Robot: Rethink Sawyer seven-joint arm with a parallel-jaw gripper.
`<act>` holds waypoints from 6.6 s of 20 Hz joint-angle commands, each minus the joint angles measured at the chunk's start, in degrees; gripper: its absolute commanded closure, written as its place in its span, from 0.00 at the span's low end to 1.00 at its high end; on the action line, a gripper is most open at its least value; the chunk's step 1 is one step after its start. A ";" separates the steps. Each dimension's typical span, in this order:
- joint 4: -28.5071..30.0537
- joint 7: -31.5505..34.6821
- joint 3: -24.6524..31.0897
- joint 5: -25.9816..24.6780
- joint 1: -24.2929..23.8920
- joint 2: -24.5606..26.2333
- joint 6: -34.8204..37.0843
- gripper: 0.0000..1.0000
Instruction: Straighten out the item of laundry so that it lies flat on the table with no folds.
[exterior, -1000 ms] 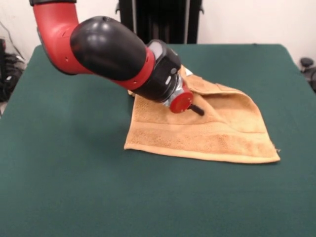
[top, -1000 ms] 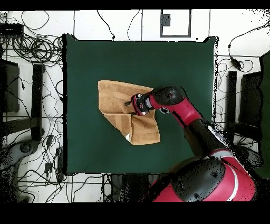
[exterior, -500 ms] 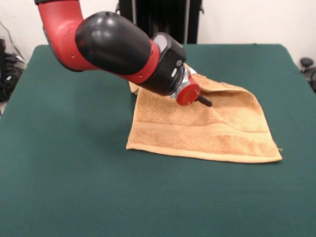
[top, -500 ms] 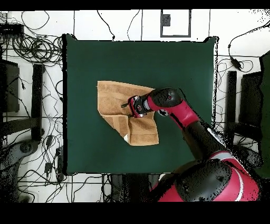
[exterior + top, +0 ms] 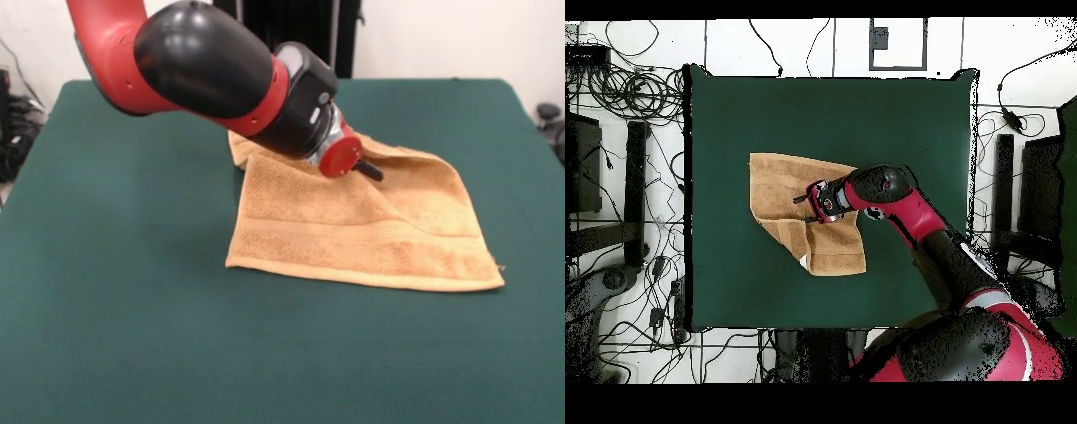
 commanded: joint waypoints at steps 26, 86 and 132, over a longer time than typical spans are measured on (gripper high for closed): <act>1.61 -3.26 9.83 0.97 -1.67 10.41 -3.05 0.00; -34.72 -1.73 -7.31 -26.59 12.99 11.67 12.10 0.00; 0.81 7.36 4.12 -3.32 9.09 9.82 -17.90 0.00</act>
